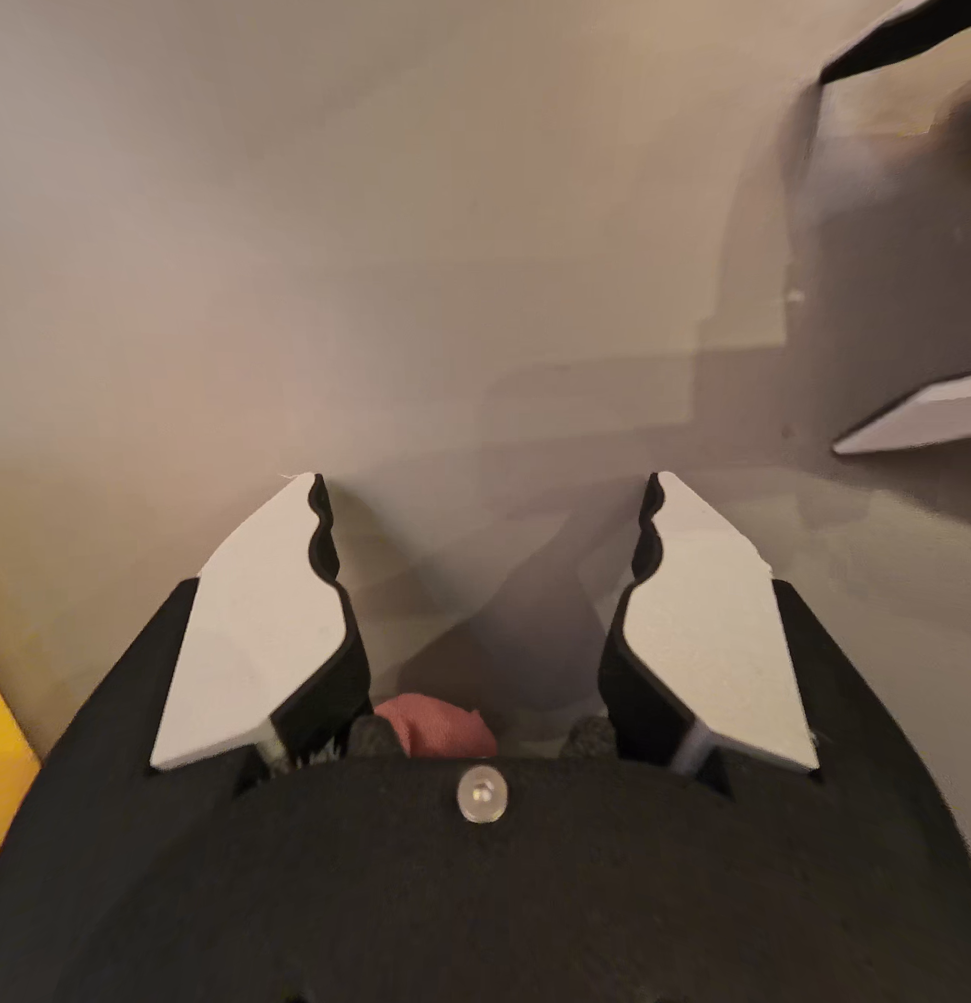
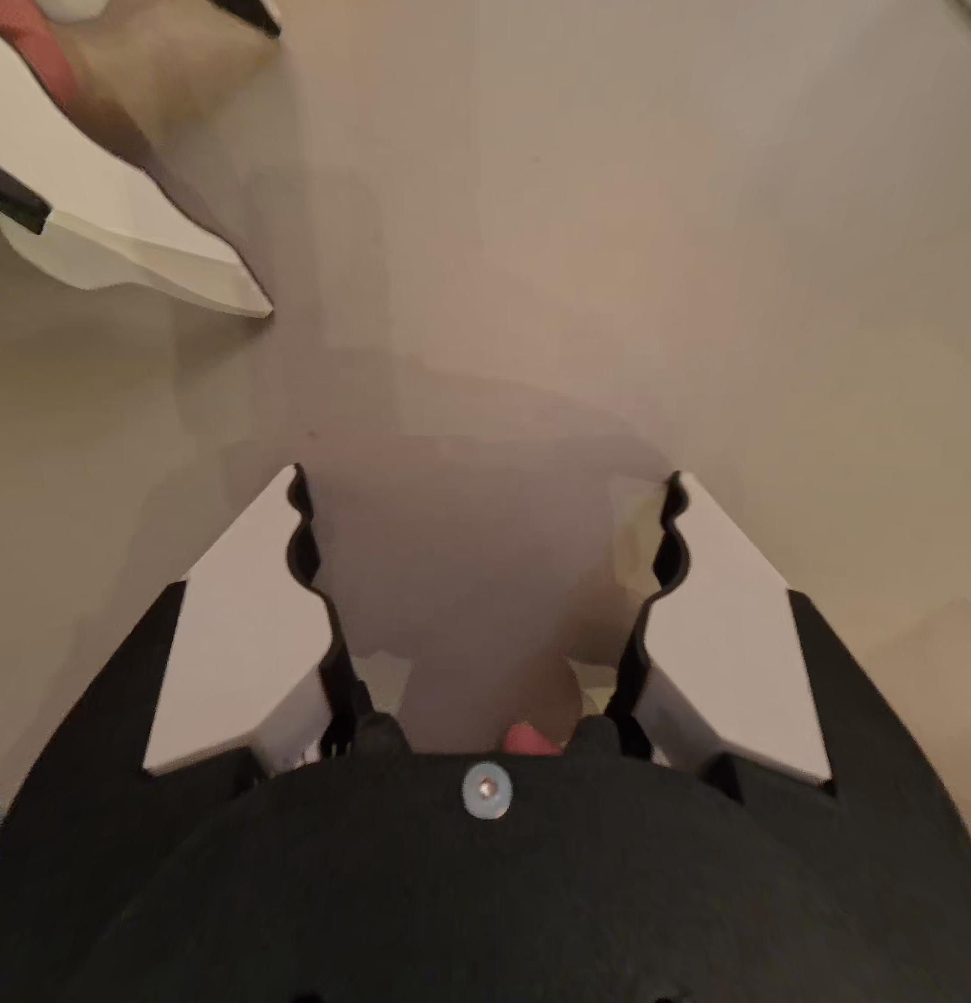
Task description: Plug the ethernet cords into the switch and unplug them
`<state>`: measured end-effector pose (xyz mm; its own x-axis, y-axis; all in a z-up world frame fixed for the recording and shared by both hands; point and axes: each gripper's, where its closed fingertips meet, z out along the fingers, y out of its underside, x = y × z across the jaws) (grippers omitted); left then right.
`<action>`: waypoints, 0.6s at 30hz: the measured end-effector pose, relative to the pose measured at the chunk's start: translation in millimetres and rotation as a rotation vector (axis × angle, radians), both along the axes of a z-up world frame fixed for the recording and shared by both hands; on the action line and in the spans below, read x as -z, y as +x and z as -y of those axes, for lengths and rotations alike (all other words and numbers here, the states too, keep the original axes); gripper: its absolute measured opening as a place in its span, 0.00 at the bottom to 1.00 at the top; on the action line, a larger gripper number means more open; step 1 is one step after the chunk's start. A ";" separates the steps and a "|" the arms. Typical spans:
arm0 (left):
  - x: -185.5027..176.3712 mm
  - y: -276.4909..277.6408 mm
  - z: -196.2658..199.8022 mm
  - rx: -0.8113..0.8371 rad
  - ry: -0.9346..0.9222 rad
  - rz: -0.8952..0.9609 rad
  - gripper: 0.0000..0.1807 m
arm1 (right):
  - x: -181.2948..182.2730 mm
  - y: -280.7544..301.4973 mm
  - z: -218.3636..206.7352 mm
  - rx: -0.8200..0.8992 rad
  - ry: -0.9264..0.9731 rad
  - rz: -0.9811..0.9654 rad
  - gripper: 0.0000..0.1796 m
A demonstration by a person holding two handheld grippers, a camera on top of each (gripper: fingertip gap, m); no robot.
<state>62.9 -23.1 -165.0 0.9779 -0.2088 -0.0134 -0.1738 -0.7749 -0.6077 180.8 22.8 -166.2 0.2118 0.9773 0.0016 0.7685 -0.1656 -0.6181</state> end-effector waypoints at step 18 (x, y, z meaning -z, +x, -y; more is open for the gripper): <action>3.1 11.7 8.9 0.159 -0.010 0.010 0.67 | -2.7 -16.1 -6.2 0.036 0.022 -0.036 0.63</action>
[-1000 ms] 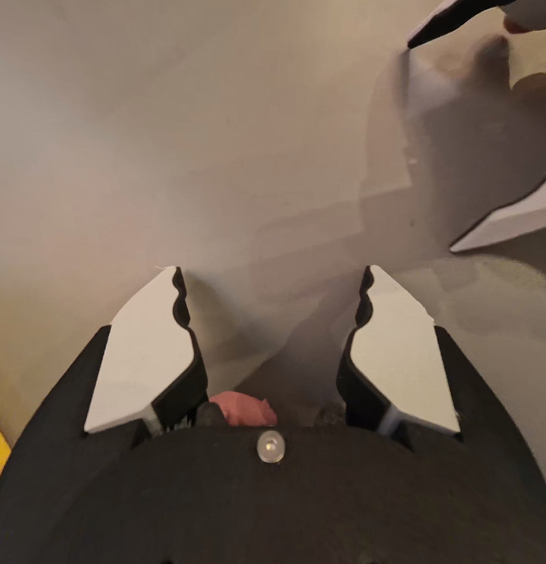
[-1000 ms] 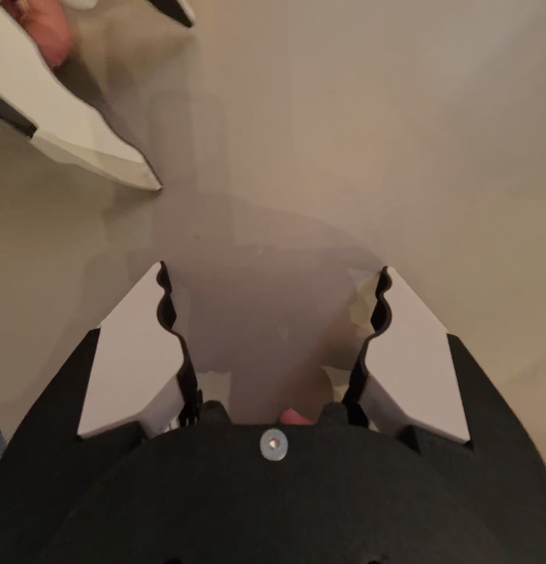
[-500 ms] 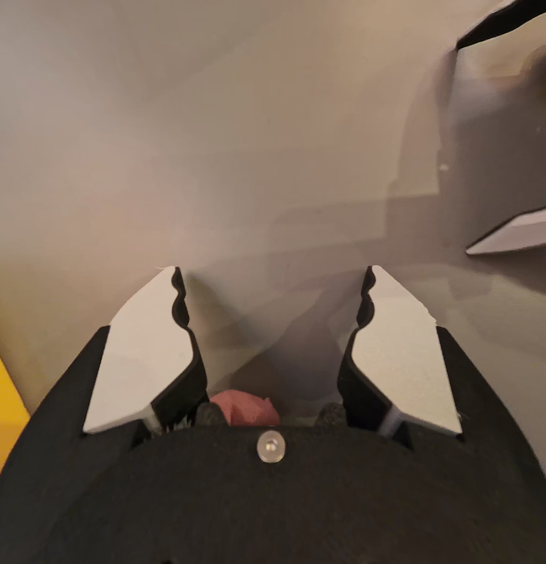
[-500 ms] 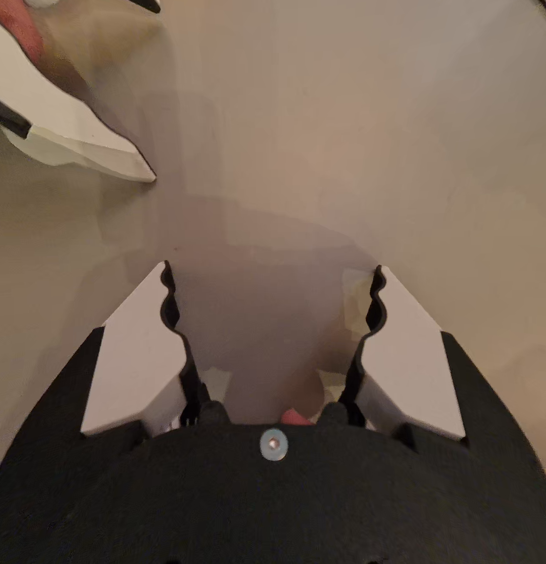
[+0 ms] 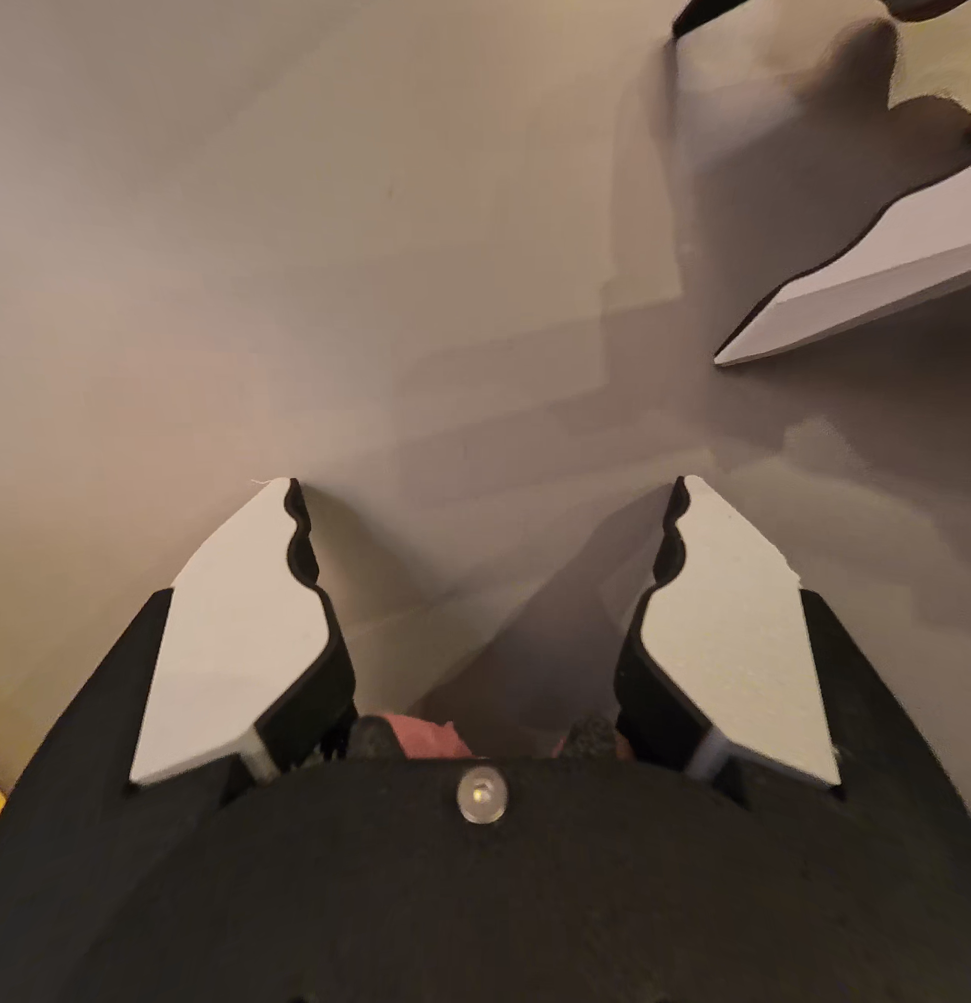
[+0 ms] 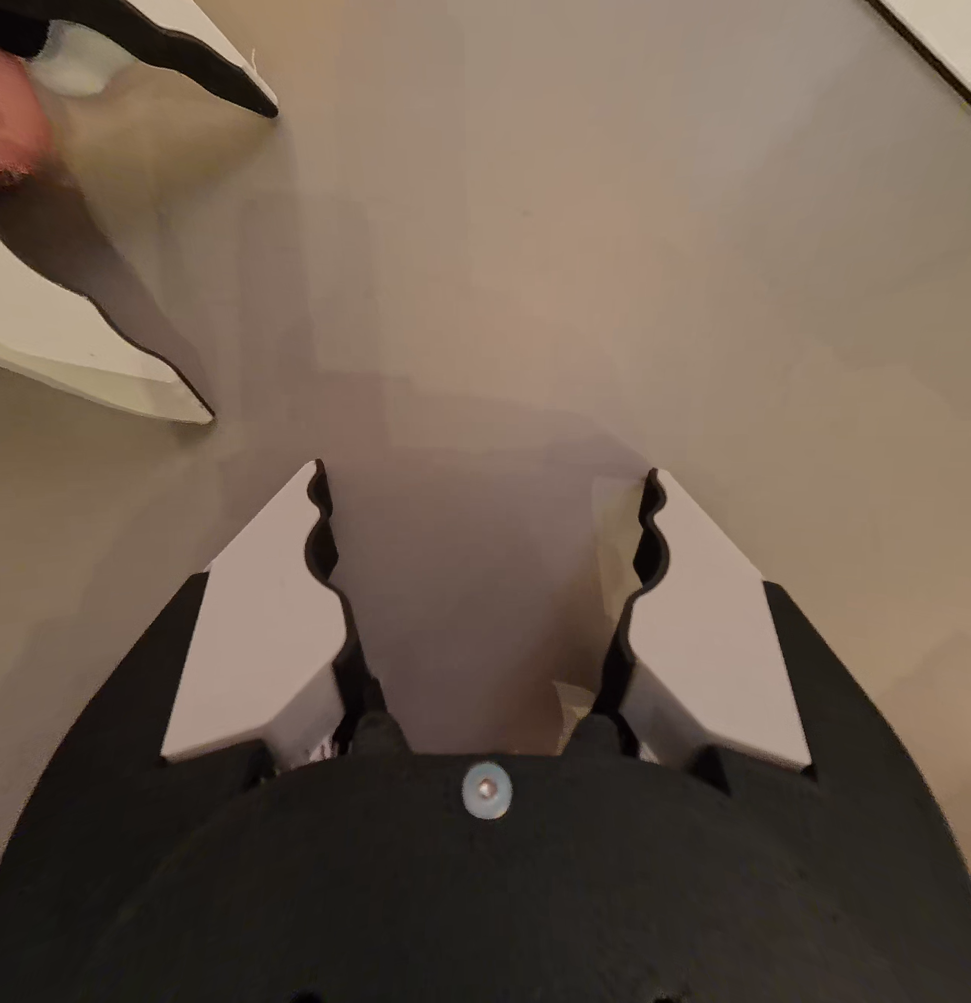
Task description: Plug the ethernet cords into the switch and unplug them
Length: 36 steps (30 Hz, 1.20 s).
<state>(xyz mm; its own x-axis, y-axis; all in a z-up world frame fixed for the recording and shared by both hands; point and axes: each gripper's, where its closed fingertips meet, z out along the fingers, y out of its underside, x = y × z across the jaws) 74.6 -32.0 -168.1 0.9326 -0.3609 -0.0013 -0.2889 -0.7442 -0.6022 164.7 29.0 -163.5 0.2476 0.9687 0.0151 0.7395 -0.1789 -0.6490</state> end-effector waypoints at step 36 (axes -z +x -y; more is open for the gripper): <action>3.4 4.7 16.9 -0.078 0.013 0.003 0.78 | 5.3 -18.7 23.0 -0.128 -0.002 -0.046 0.81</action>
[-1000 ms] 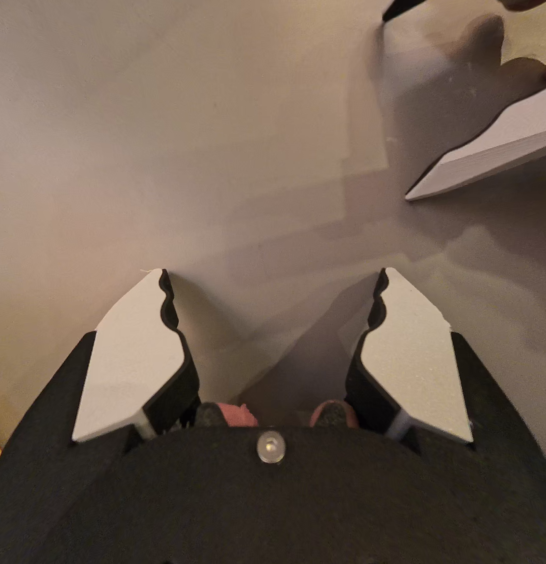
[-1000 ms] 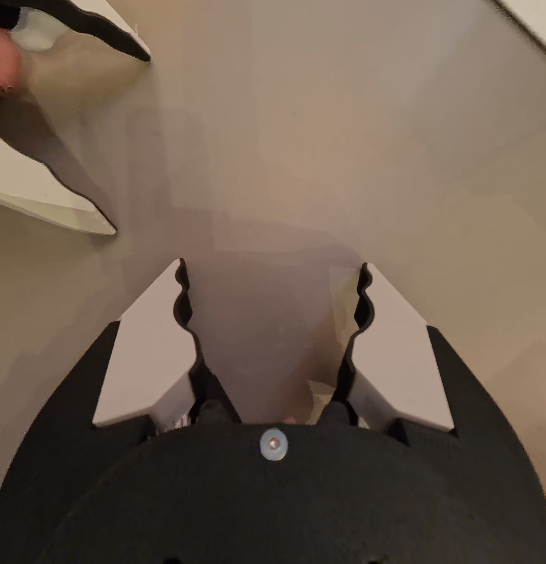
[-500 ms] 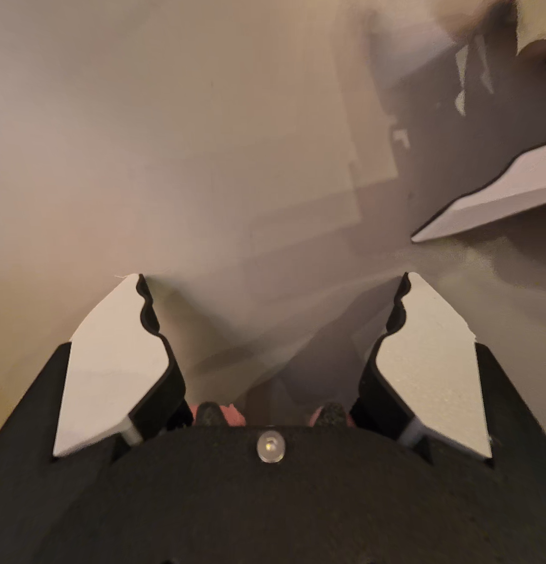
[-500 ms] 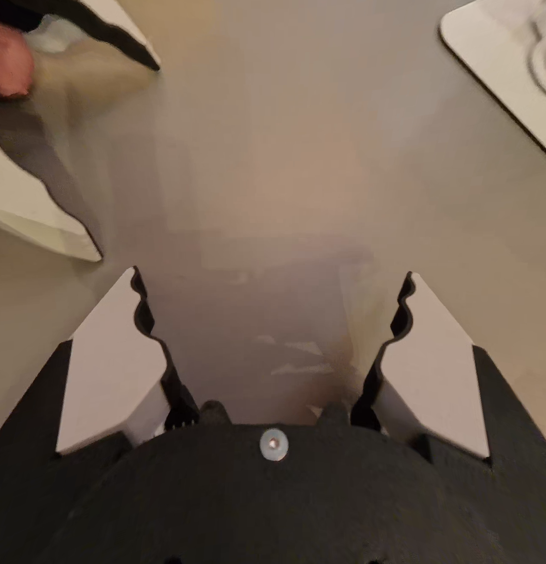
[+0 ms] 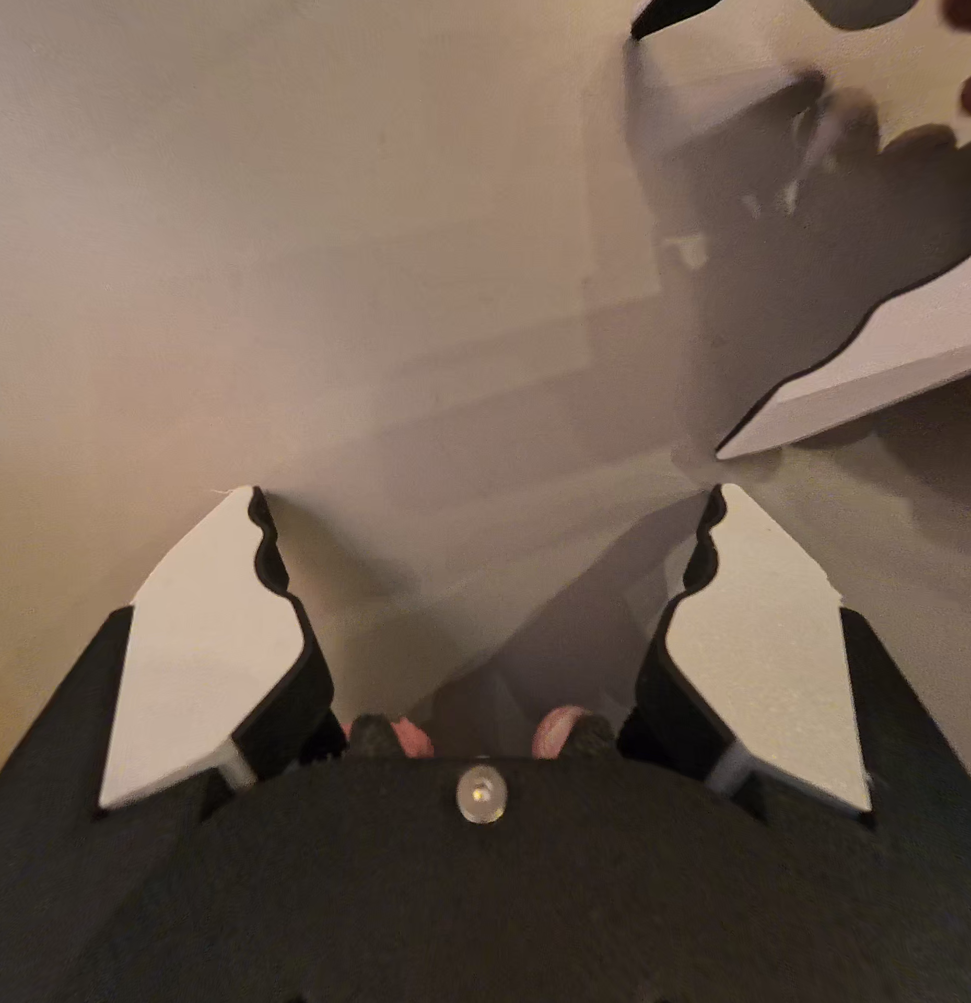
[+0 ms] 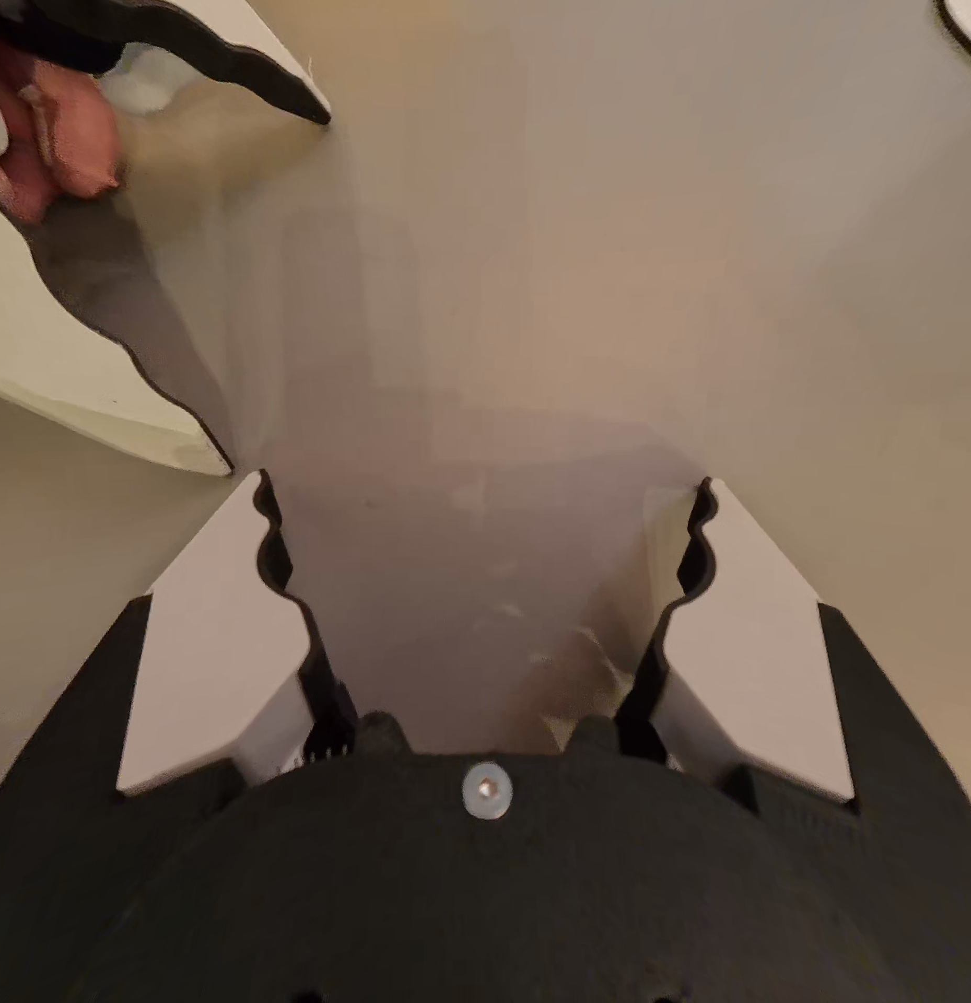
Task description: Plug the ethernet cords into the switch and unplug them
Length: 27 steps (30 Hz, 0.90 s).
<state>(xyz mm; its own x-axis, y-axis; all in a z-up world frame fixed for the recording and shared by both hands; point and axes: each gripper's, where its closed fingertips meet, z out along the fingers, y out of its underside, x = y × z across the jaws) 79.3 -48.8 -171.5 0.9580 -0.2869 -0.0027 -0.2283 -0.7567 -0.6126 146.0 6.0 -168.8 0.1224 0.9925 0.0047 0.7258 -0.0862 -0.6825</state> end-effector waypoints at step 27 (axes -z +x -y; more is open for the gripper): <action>-2.0 -0.1 1.3 -0.043 0.010 0.002 0.74 | 3.1 4.1 10.2 -0.064 -0.001 0.006 0.89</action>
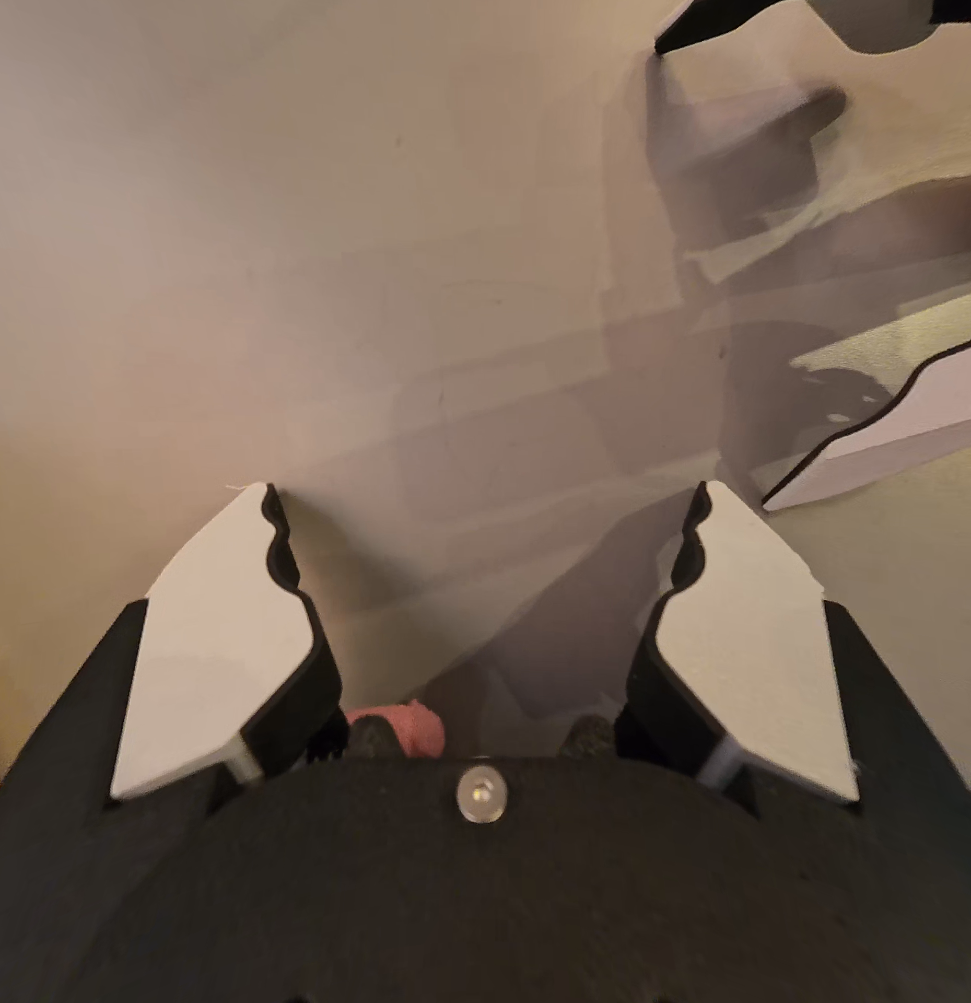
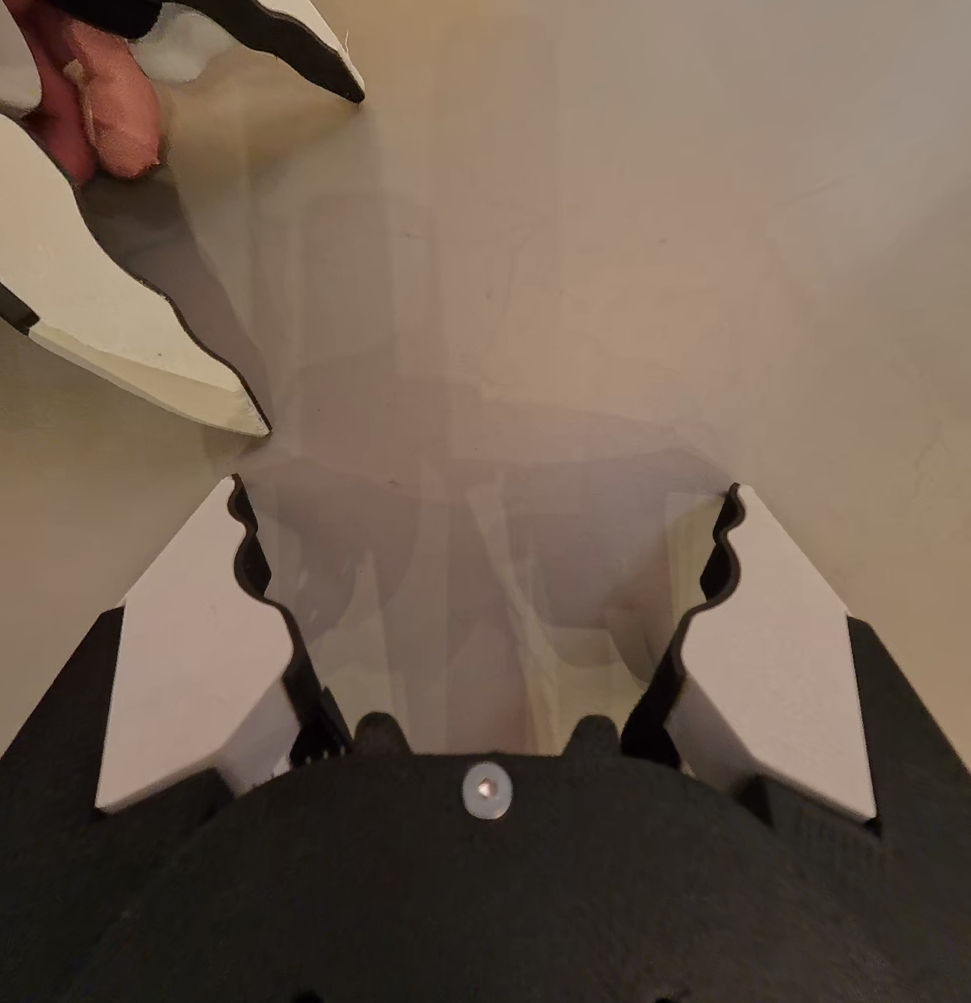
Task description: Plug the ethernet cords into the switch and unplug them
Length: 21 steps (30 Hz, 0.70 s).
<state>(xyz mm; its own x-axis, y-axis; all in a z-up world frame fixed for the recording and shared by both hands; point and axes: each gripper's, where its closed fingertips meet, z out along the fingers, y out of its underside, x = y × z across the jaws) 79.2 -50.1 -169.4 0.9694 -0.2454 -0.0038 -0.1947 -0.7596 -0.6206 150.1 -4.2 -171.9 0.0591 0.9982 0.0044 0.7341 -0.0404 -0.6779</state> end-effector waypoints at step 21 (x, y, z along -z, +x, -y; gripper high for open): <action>0.0 2.7 -1.9 -0.003 0.002 0.004 0.74 | 0.0 -0.2 -0.1 0.000 0.000 0.000 0.89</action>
<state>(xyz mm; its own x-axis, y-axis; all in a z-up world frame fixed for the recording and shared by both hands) 81.9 -48.2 -169.5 0.9701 -0.2428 -0.0006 -0.1903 -0.7590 -0.6226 149.9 -4.1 -171.9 0.0592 0.9982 0.0044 0.7340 -0.0405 -0.6779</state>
